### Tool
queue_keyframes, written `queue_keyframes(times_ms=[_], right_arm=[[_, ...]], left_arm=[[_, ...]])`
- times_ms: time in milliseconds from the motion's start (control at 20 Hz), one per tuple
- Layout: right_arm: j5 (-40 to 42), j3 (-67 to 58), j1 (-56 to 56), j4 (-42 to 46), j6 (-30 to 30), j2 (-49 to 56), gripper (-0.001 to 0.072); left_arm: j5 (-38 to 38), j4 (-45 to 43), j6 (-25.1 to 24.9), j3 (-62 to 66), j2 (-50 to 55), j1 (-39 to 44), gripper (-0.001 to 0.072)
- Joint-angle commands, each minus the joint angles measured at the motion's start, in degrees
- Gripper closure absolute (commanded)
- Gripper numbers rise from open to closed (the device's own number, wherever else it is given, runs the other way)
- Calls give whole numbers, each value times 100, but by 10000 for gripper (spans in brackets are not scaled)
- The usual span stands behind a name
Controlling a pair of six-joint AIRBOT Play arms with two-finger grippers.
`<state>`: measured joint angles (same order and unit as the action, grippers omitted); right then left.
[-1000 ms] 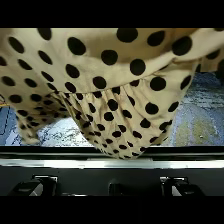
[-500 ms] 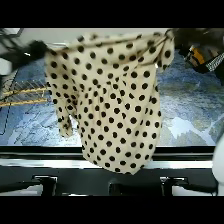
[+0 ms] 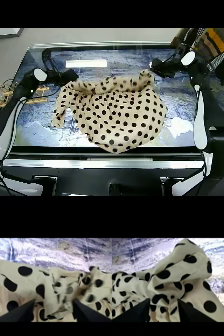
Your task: Fold the clothes and pants, and hang the long-sleeved shirts on hangers.
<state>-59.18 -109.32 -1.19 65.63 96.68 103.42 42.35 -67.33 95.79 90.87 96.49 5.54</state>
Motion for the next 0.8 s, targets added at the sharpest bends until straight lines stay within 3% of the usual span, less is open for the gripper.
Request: queue_keyframes(times_ms=[0,100,250,500,750], right_arm=[[-811,-7,-199,564,-337,-229,156],[-1384,-7,-619,903,-605,-496,103],[-1853,61,-1567,728,-750,-586,47],[-2100,1191,-2343,-590,-1453,-256,32],[-1821,1434,-2277,-1294,-2011,481,33]], left_arm=[[942,33,330,190,-256,-393,48],[1622,26,323,192,-629,-831,34],[2430,31,214,-450,-1314,-1416,34],[1805,595,151,-3388,-2796,-1580,35],[1499,2063,-544,-4977,-3189,-1578,35]])
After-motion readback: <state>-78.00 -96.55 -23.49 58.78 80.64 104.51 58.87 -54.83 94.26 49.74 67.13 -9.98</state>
